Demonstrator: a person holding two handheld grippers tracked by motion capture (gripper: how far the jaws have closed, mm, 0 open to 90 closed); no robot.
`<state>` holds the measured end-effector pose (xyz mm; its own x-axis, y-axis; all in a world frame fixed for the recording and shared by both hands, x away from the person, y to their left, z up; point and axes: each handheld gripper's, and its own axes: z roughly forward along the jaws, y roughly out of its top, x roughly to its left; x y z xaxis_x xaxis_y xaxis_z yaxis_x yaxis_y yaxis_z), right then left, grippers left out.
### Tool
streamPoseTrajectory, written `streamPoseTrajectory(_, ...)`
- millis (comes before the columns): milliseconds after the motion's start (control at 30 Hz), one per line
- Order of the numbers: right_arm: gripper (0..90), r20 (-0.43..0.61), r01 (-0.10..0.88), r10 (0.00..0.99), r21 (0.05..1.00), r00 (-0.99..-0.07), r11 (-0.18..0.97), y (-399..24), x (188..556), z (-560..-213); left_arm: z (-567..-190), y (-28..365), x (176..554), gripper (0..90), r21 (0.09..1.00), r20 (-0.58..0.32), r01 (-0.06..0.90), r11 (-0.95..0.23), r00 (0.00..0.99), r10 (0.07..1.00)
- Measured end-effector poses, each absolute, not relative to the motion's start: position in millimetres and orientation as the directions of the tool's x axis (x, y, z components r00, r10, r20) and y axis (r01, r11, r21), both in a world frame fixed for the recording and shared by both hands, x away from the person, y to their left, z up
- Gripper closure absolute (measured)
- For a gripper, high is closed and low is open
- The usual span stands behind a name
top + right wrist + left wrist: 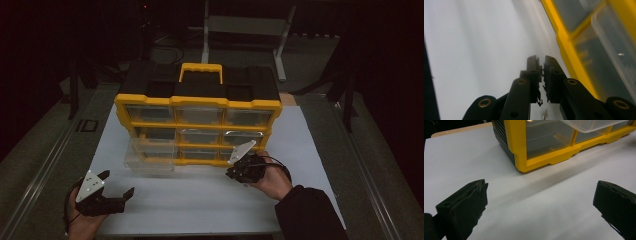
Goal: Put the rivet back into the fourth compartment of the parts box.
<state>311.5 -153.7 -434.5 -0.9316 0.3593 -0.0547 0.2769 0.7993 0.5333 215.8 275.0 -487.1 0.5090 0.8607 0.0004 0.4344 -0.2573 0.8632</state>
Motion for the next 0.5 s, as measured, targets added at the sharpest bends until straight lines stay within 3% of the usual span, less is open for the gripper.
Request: streamPoseTrajectory(500,82.9,-0.137,0.107,0.265,0.673,-0.954,0.732,-98.2,309.5,-376.6,-486.9,274.8,215.8,0.2,0.863,0.003,0.432,-0.261,0.513,0.859)
